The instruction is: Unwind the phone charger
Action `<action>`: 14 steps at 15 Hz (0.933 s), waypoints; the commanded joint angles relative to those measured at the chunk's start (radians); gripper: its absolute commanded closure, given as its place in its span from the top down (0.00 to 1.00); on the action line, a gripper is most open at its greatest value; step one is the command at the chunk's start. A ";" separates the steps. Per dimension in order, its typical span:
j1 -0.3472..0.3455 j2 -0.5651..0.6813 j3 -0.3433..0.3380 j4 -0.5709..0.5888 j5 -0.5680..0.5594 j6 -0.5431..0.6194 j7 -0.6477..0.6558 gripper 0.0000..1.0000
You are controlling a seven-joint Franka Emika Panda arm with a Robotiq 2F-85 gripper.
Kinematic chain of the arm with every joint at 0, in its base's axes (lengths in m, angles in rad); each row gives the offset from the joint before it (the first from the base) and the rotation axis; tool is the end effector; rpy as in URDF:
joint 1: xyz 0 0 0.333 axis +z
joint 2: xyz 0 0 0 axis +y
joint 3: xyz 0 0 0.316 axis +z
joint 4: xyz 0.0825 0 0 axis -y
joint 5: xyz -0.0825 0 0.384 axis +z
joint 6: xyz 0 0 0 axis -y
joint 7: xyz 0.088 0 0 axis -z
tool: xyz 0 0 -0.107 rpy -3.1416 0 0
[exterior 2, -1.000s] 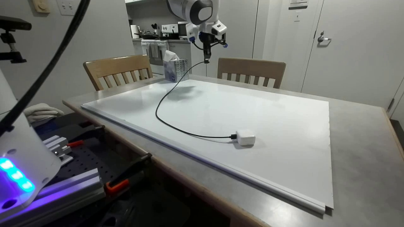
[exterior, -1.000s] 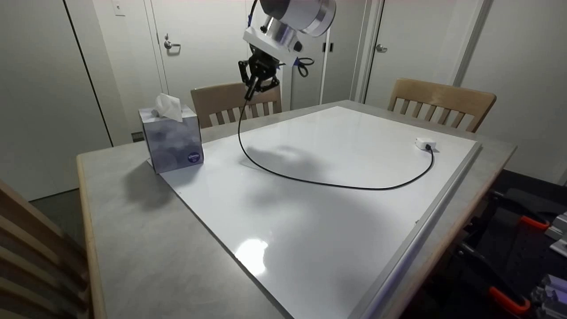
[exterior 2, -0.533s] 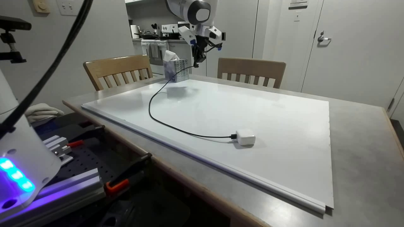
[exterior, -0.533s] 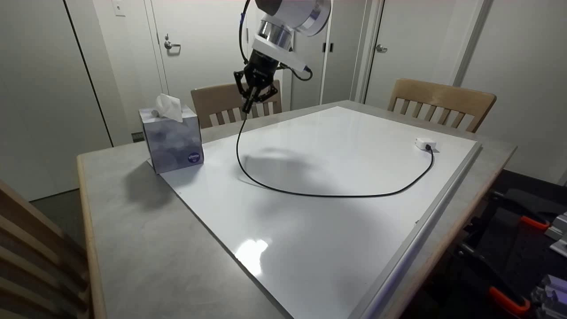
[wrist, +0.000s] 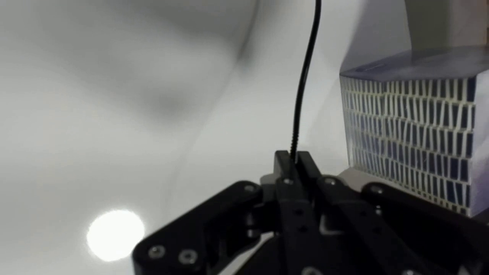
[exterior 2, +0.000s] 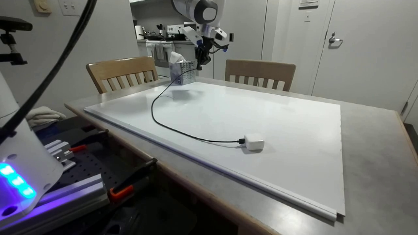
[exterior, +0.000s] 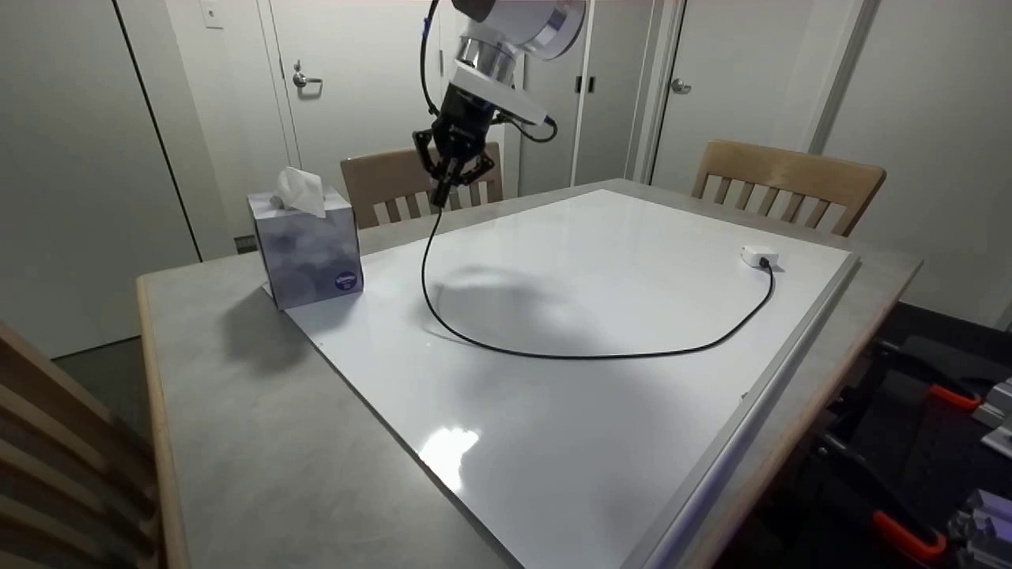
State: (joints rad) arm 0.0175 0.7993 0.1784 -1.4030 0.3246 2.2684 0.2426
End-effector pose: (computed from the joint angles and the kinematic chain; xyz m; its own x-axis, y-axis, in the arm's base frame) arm 0.7288 0.1247 0.2419 0.9549 -0.2882 -0.0709 -0.2934 -0.8810 -0.3712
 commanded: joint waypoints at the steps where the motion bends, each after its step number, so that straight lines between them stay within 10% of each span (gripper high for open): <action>1: 0.018 0.021 0.008 0.107 -0.007 -0.241 -0.067 0.02; 4: 0.038 0.047 0.001 0.187 -0.026 -0.431 -0.137 0.02; 14: 0.049 0.068 0.014 0.237 -0.005 -0.425 -0.239 0.02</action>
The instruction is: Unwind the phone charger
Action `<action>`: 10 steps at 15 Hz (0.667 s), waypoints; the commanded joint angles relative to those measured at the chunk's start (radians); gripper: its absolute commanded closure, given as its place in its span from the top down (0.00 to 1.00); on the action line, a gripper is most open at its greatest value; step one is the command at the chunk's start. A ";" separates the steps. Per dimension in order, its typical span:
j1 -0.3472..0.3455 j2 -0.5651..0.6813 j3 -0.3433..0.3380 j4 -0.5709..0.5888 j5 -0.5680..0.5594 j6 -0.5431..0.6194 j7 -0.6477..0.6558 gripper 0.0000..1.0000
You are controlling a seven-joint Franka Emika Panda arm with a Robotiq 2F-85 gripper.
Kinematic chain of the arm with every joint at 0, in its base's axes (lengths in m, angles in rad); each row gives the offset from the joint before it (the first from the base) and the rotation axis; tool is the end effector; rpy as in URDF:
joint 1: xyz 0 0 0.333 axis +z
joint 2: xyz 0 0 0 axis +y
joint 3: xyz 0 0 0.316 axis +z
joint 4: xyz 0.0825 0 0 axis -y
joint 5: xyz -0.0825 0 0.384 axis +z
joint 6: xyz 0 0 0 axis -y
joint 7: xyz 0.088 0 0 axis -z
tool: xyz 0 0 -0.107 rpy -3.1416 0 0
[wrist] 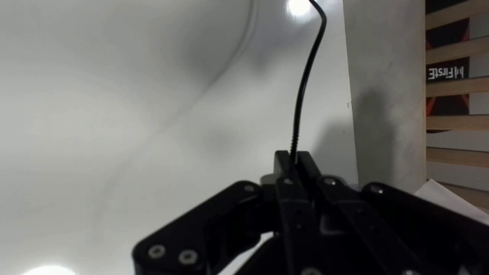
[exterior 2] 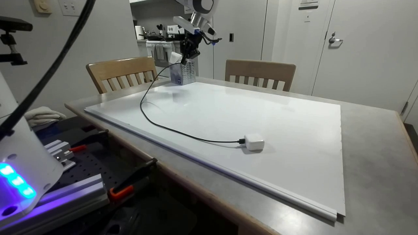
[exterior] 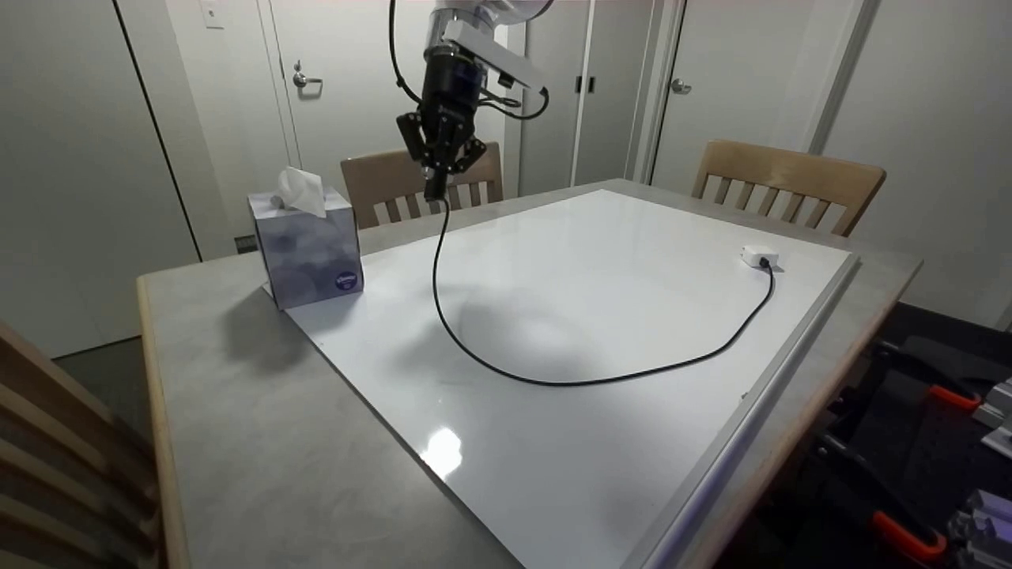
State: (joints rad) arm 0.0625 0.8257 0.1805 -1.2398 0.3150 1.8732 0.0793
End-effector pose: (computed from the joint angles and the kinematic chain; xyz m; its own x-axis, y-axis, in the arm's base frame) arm 0.7150 0.1672 0.2681 0.9705 0.0426 -0.2373 -0.0522 -0.9238 -0.3793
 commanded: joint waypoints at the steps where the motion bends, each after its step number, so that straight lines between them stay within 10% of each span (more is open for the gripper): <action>1: 0.003 0.050 0.021 0.090 0.008 -0.041 -0.110 0.02; 10: 0.014 0.110 0.050 0.178 0.005 -0.063 -0.268 0.07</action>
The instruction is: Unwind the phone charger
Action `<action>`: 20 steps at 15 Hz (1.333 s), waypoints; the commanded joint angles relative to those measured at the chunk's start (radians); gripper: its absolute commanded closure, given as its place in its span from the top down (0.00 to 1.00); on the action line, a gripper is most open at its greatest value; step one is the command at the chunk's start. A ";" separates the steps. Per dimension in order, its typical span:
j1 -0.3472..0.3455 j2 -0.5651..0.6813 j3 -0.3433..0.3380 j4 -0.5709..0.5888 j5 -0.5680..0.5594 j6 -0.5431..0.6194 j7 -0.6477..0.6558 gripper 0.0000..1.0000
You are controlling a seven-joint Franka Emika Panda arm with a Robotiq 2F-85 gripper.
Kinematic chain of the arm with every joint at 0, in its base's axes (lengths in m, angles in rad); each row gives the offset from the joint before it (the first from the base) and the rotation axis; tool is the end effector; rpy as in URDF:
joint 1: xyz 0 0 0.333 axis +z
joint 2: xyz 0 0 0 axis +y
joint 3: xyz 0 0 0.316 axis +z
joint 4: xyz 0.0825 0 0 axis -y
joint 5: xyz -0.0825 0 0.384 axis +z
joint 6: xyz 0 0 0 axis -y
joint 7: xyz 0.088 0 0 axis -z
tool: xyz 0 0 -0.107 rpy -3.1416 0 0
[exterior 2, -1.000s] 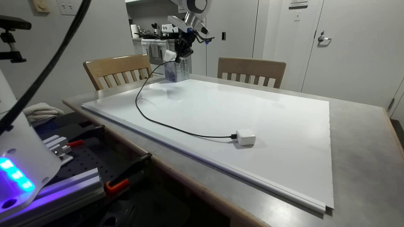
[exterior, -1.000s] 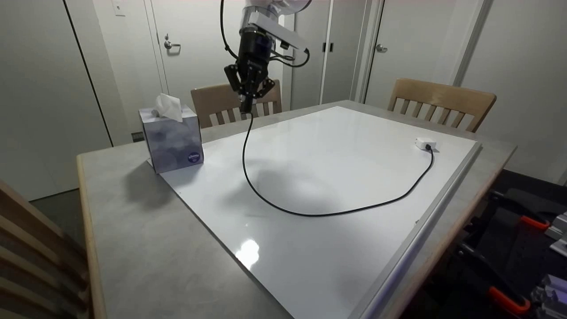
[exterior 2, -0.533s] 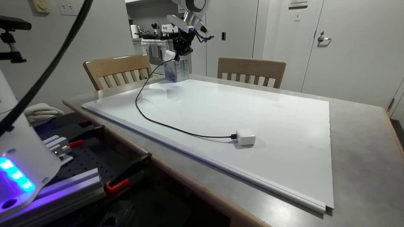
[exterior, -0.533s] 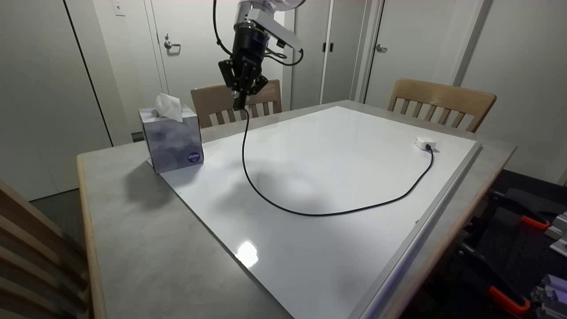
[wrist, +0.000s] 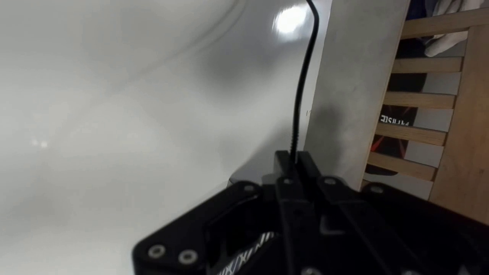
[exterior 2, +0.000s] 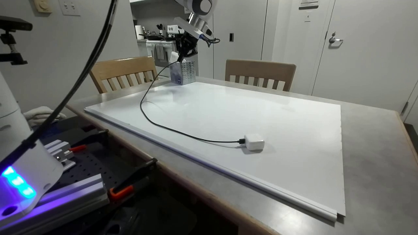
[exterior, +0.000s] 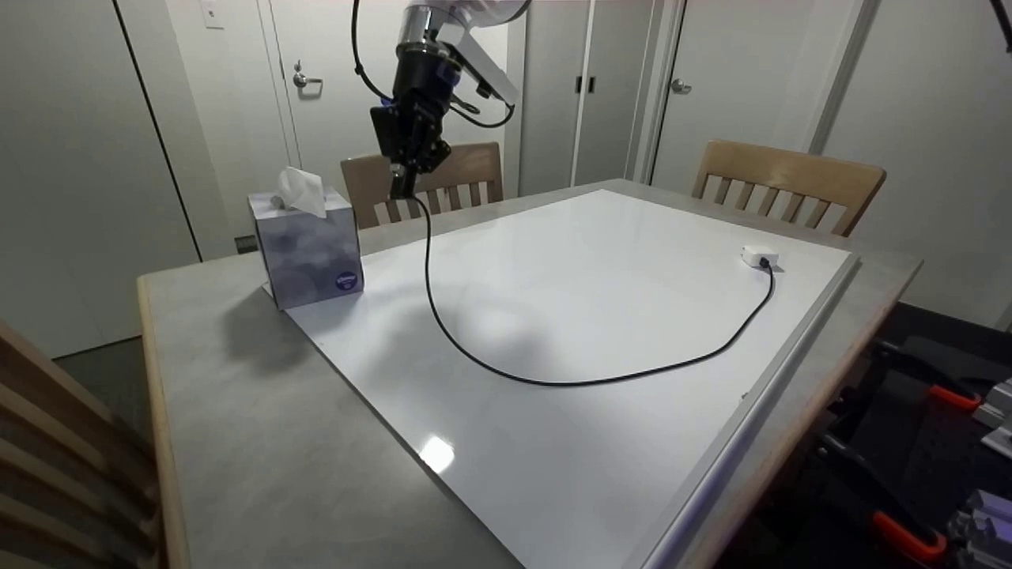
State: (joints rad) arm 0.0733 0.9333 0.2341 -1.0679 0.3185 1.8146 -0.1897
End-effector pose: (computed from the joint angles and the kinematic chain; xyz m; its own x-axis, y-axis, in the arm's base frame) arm 0.7303 0.1985 0.2679 0.9370 0.3334 -0.1045 0.2442 -0.8387 -0.4867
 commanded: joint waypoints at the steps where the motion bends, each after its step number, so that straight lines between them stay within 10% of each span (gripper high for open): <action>1: 0.003 0.007 -0.003 0.013 0.002 -0.007 0.000 0.07; 11: 0.075 0.167 0.042 0.368 -0.060 -0.409 -0.249 0.02; 20: 0.143 0.280 0.028 0.569 -0.156 -0.484 -0.462 0.02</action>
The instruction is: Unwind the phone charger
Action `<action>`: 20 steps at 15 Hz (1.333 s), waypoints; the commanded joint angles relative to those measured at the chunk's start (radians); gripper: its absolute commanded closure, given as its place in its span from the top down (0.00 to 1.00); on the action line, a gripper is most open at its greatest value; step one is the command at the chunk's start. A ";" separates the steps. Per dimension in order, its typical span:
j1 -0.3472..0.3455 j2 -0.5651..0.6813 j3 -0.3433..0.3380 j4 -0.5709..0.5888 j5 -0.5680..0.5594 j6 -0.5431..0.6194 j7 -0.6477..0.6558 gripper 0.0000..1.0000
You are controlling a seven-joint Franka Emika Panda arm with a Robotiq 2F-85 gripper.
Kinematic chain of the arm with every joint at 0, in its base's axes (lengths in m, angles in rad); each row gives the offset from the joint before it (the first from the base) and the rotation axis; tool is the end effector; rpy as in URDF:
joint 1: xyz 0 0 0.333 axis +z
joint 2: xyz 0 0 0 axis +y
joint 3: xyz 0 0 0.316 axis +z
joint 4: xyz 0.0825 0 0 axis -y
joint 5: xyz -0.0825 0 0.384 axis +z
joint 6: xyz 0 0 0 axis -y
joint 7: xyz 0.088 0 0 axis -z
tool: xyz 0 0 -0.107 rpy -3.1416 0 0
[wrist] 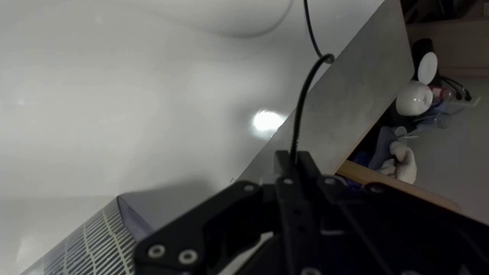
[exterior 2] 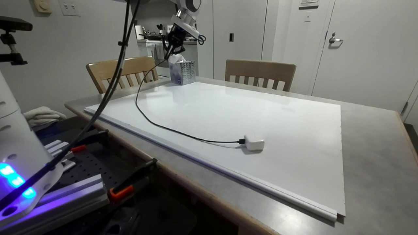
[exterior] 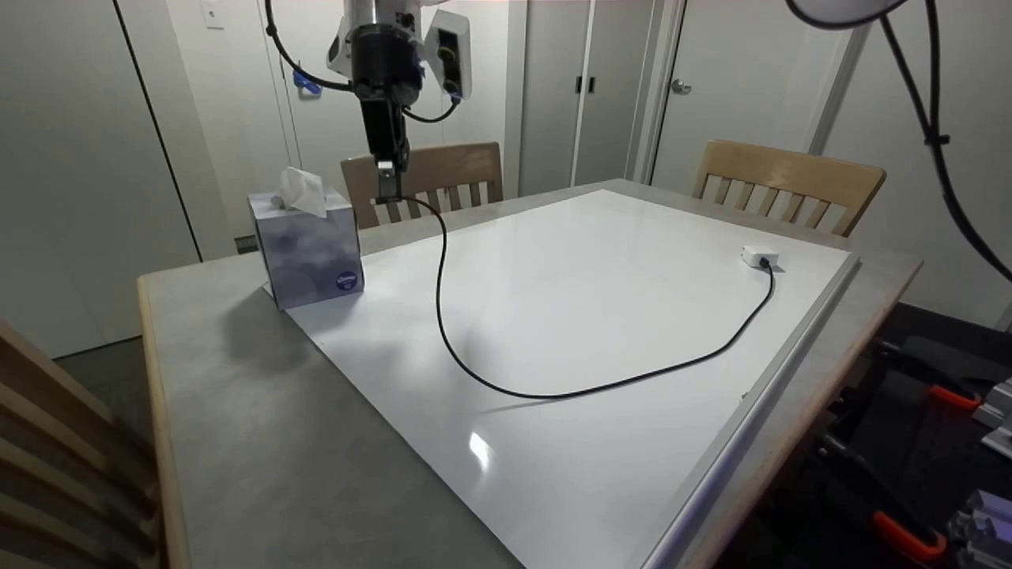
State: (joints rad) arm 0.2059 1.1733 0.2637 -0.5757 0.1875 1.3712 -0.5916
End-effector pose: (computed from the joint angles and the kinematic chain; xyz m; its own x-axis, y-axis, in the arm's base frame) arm 0.7120 0.2667 0.2795 0.5698 0.8205 -0.0463 0.6819 -0.5035 -0.5306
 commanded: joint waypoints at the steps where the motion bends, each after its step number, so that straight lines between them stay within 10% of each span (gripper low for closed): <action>1: 0.012 0.040 -0.002 0.082 -0.029 -0.041 -0.075 0.02; 9: 0.030 0.088 -0.018 0.197 -0.064 -0.098 -0.224 0.02; 10: 0.031 0.095 -0.022 0.214 -0.068 -0.105 -0.243 0.27; 20: 0.012 0.026 -0.047 0.158 -0.069 -0.048 -0.162 0.96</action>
State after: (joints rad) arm 0.2213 1.2356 0.2336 -0.4085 0.1259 1.3057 -0.8301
